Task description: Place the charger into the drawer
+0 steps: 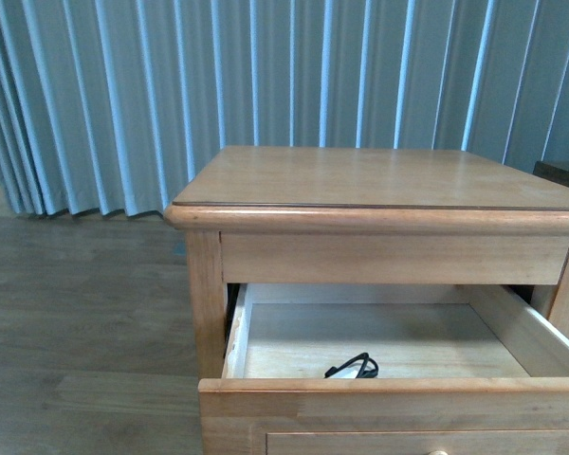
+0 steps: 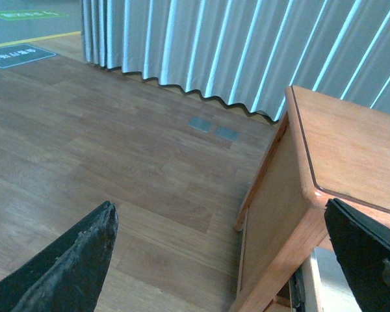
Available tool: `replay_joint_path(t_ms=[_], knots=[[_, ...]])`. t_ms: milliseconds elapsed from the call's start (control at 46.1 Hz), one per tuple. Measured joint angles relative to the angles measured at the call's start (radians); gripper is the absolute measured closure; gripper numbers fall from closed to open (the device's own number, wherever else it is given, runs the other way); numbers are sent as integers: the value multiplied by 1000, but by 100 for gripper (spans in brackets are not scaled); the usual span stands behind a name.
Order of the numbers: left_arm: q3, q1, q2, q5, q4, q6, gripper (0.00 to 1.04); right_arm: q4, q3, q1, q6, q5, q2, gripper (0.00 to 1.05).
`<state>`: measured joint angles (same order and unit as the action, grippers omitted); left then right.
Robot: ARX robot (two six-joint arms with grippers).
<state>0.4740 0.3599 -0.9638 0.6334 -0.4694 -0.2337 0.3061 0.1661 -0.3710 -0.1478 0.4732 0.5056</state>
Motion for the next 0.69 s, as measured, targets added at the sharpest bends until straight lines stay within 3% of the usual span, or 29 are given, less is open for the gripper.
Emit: replay_joint_path(t_ms=[87,173,260,477,542,694], knots=[[-3,-8,3,-30,-3,10,8,0,0,0,0,0,0,8],[-52,-58,45,-255,-26,111,22,0,0,0,0,0,0,8],[-117,-97,97,-376,-38,170,36,0,0,0,0,0,0,8],[-281,-204,251,-484,-44,216,90,0,0,0,0,0,0,8],[-304,-220,280,-499,-40,219,101,0,0,0,0,0,0,8],[-351,-254,352,-531,-16,224,101,0,0,0,0,0,0,8]])
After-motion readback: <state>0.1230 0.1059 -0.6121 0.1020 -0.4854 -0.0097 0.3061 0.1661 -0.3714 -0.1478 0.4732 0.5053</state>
